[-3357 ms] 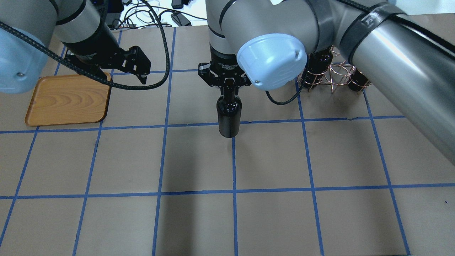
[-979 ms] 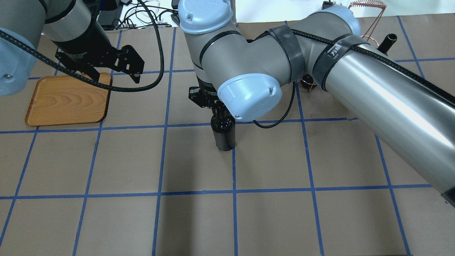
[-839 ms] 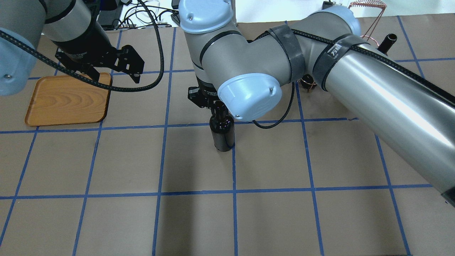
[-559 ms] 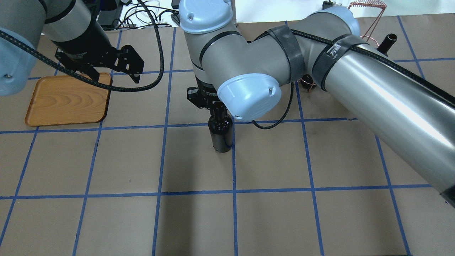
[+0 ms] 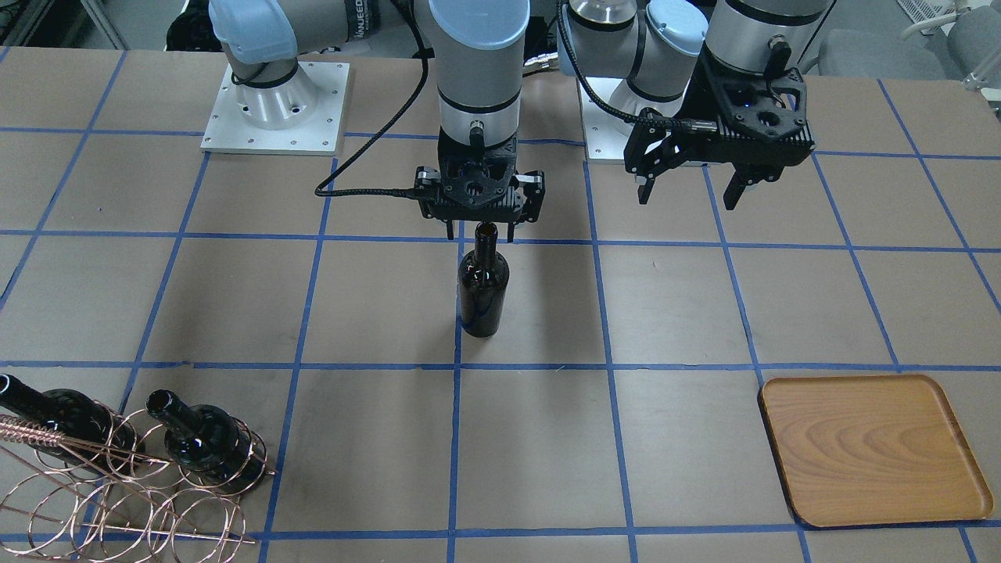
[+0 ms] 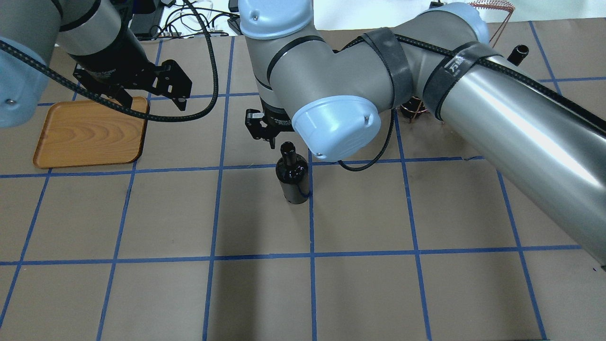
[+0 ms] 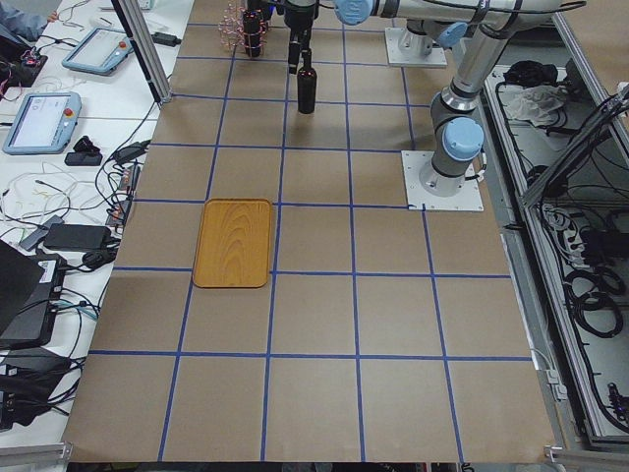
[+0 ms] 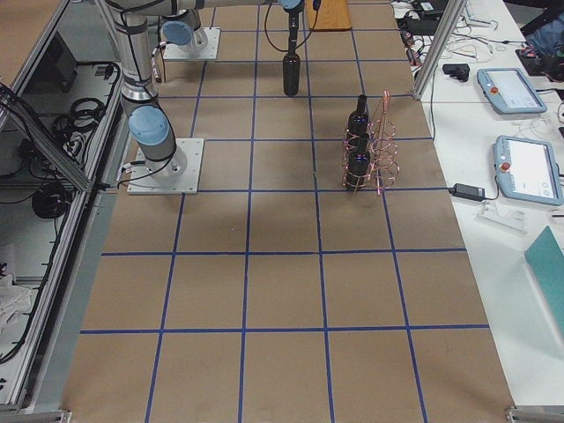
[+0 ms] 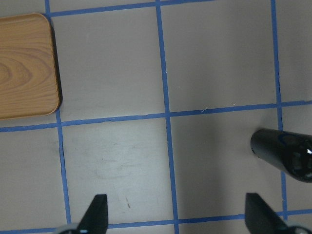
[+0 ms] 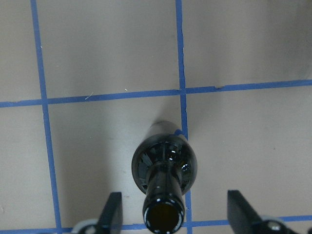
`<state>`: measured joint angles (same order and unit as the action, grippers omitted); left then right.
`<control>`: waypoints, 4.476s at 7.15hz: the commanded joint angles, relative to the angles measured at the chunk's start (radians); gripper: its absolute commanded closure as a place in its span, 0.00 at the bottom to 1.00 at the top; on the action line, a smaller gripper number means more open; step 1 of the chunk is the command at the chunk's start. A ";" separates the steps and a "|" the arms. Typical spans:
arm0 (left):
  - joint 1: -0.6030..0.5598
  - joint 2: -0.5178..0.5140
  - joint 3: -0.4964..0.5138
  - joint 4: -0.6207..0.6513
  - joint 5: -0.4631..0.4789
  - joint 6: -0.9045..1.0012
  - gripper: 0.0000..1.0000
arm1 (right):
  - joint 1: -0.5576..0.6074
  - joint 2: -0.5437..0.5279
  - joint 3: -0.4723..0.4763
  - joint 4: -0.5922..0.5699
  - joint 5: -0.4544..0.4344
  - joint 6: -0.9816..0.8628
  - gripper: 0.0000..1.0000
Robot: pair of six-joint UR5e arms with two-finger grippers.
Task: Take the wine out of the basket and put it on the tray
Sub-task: 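Raise the right gripper back over the rack while the left arm approaches the bottle, then lower the left gripper onto the bottle neck and close it, then carry the bottle with the left gripper over the wooden tray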
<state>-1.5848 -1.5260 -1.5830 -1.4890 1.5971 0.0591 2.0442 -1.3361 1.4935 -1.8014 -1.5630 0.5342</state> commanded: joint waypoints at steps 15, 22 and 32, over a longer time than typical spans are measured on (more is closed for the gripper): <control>-0.402 -0.230 -0.083 0.253 -0.003 -0.618 0.00 | -0.518 -0.195 0.001 0.211 0.006 -0.542 0.00; -0.405 -0.215 -0.112 0.280 -0.002 -0.593 0.88 | -0.518 -0.189 0.002 0.209 0.006 -0.547 0.00; 0.039 -0.085 0.056 0.007 -0.043 -0.068 1.00 | -0.518 -0.189 0.004 0.211 0.006 -0.547 0.00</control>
<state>-1.6830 -1.6269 -1.6042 -1.3733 1.5928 -0.1395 1.5262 -1.5248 1.4972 -1.5907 -1.5559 -0.0123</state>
